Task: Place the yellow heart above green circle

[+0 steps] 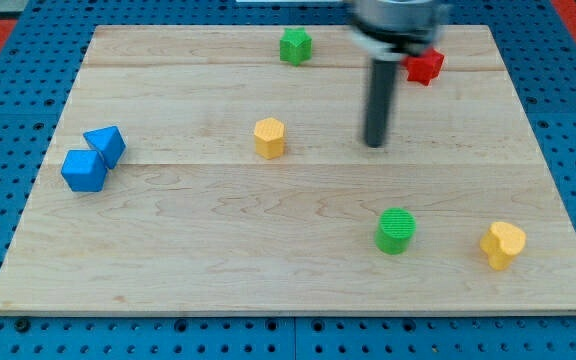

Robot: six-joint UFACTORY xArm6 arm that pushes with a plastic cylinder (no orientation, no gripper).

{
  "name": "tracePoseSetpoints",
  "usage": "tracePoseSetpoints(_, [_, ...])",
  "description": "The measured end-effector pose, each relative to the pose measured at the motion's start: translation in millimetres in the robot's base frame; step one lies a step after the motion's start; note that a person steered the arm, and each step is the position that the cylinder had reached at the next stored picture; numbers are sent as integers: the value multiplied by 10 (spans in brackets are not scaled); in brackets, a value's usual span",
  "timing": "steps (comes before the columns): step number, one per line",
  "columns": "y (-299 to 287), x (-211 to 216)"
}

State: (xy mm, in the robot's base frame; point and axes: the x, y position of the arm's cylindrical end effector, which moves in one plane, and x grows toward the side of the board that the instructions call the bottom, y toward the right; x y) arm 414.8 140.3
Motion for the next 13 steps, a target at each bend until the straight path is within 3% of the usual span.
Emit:
tracePoseSetpoints(2, [1770, 1156])
tracePoseSetpoints(3, [1551, 1873])
tracePoseSetpoints(4, [1087, 1625])
tracePoseSetpoints(5, [793, 1055])
tracePoseSetpoints(6, [921, 1170])
tracePoseSetpoints(7, [1423, 1342])
tracePoseSetpoints(9, [1081, 1846])
tracePoseSetpoints(13, [541, 1399])
